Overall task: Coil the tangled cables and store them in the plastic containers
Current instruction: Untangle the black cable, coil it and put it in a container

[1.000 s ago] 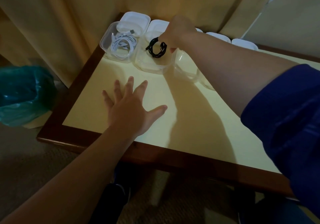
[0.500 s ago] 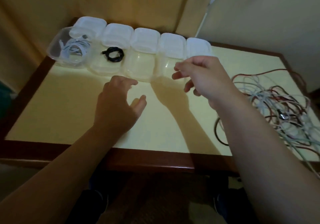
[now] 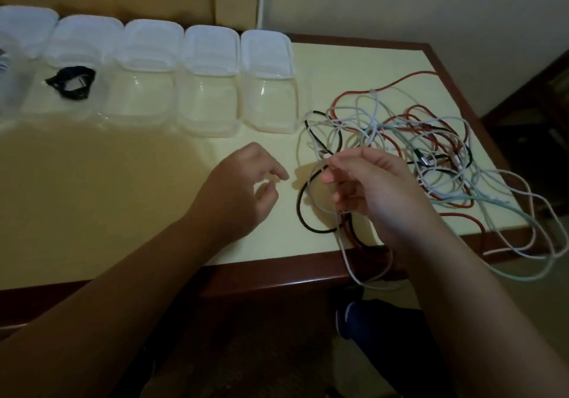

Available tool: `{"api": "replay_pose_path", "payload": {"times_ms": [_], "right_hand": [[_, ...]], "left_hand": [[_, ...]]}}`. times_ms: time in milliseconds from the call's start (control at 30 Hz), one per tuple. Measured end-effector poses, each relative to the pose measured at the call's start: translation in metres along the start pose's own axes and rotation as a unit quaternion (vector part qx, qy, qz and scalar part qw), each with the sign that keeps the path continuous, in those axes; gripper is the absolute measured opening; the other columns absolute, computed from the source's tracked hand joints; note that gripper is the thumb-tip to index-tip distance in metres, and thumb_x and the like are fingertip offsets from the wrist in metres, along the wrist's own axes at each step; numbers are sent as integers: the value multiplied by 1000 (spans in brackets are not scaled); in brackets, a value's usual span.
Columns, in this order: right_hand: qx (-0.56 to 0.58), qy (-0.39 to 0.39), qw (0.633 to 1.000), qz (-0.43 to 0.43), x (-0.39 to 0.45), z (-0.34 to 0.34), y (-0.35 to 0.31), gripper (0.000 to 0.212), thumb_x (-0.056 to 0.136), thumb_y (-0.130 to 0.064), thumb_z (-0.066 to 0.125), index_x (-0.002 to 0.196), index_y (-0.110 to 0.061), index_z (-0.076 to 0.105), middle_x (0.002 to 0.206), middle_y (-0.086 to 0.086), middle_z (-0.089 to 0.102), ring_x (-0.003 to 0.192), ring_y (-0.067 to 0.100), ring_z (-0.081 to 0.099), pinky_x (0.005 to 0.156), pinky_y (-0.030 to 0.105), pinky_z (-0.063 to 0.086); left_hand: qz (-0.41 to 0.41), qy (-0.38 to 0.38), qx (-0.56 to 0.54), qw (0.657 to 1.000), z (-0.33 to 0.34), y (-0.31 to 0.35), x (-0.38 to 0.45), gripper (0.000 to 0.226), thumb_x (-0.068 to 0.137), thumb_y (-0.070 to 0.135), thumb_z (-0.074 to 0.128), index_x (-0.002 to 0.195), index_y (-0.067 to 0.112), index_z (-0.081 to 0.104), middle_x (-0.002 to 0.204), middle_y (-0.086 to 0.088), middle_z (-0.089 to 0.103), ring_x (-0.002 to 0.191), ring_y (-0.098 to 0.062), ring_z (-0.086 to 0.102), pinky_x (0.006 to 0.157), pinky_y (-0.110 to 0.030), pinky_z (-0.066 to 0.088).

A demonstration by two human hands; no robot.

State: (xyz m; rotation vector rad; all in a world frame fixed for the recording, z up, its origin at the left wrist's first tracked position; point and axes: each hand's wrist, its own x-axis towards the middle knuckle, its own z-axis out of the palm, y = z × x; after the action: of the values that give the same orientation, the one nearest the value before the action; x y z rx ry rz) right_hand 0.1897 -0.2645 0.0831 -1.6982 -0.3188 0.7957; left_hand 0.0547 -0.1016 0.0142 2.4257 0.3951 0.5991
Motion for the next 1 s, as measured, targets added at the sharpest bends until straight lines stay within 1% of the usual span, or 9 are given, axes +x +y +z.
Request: {"api": "replay_pose_path", "payload": {"times_ms": [67, 133, 267, 400, 533, 700, 800, 900, 1000], "right_hand": [[17, -20, 1000, -7, 3, -1, 3, 12, 100, -14, 65, 91, -11, 73, 79, 9, 74, 59, 20, 60, 59, 31, 50], [27, -49, 998, -20, 6, 1, 6, 11, 101, -13, 64, 94, -8, 71, 81, 11, 75, 64, 21, 65, 62, 32, 55], [-15, -98, 994, -54, 9, 9, 18, 10, 102, -12, 63, 97, -6, 70, 86, 13, 76, 75, 21, 70, 74, 35, 60], [-88, -100, 986, -99, 16, 8, 27, 13, 103, -12, 61, 100, -6, 71, 79, 7, 75, 71, 20, 71, 75, 35, 59], [-133, -100, 977, -131, 18, -2, 26, 32, 111, -26, 47, 93, -11, 69, 73, -2, 69, 73, 15, 67, 74, 32, 56], [-178, -169, 955, -166, 14, -11, 25, 52, 114, -33, 36, 85, -6, 69, 75, 0, 66, 74, 13, 62, 73, 22, 47], [-197, -200, 939, -200, 13, -16, 31, 44, 113, -26, 43, 84, -6, 68, 79, 6, 68, 78, 22, 65, 78, 37, 51], [-223, -225, 921, -228, 15, -20, 36, 22, 104, -19, 58, 85, -13, 67, 79, 9, 65, 76, 29, 62, 72, 49, 51], [-315, -247, 870, -290, 15, -19, 35, 8, 89, -28, 71, 90, -20, 72, 82, -3, 69, 79, 15, 65, 72, 38, 52]], "left_hand": [[39, -34, -27, 998, 9, 8, 2, 19, 83, 8, 73, 97, 20, 77, 95, 8, 61, 75, -7, 57, 67, -13, 41], [78, -77, -51, 993, 15, 15, 1, 15, 83, 21, 76, 98, 21, 80, 96, 6, 64, 80, -11, 62, 69, -27, 50], [102, -144, -6, 984, 24, 13, -1, 31, 81, 54, 76, 99, 29, 82, 107, 5, 63, 94, -17, 62, 77, -38, 52], [107, -119, -21, 987, 25, 15, -4, 19, 85, 40, 74, 89, 22, 78, 102, 15, 55, 91, -13, 60, 71, -39, 53], [74, -107, -128, 983, 14, 27, -1, 10, 95, 24, 72, 96, 14, 73, 101, 1, 56, 88, -8, 58, 77, -25, 46], [50, -98, -149, 983, -3, 34, -3, 5, 98, 23, 65, 98, 28, 66, 95, 5, 51, 77, -16, 48, 73, -22, 41], [72, -132, -67, 986, -6, 28, -5, 13, 103, 35, 52, 95, 26, 58, 94, 10, 44, 82, -8, 48, 74, -18, 37], [65, -126, -36, 989, -7, 29, -5, 19, 107, 33, 41, 90, 26, 46, 91, 9, 40, 82, -5, 46, 74, -19, 34], [33, -101, -73, 992, -6, 28, -5, 29, 109, 27, 39, 83, 15, 46, 86, 3, 42, 79, -13, 46, 73, -21, 35]]}}
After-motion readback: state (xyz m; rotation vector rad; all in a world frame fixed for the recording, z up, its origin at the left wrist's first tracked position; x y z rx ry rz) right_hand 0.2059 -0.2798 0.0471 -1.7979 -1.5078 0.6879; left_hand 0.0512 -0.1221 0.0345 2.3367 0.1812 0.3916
